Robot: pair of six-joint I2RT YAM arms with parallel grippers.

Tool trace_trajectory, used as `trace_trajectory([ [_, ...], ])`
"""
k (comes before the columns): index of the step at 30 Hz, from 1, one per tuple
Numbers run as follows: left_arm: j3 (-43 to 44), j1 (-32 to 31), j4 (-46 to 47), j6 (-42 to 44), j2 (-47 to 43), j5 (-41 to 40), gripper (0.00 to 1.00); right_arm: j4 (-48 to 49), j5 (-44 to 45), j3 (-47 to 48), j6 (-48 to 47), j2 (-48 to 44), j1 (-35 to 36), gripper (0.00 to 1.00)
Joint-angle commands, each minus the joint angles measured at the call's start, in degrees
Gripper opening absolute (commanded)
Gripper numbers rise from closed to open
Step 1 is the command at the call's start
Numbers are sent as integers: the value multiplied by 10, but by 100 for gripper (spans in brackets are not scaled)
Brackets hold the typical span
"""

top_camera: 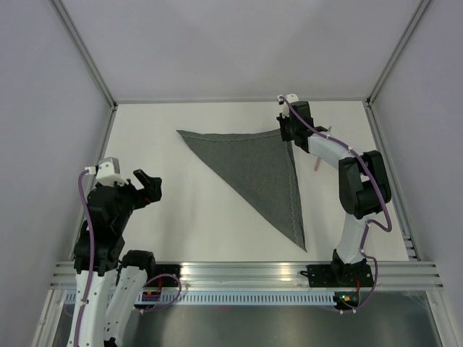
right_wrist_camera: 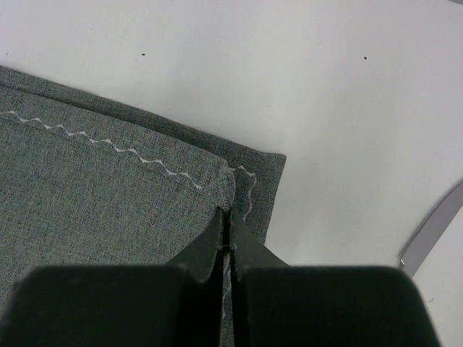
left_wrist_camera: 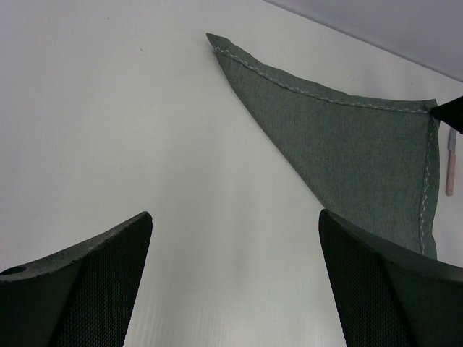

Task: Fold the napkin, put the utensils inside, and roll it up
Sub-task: Fold the napkin

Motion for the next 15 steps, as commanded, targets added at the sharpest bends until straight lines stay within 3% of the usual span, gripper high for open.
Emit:
trace_trajectory([
  [1, -1, -1, 18, 15, -2, 19, 100, 27, 4, 18, 9, -5, -5, 0],
  [15, -1, -1, 18, 15, -1, 19, 100, 26, 3, 24, 9, 1, -9, 1],
])
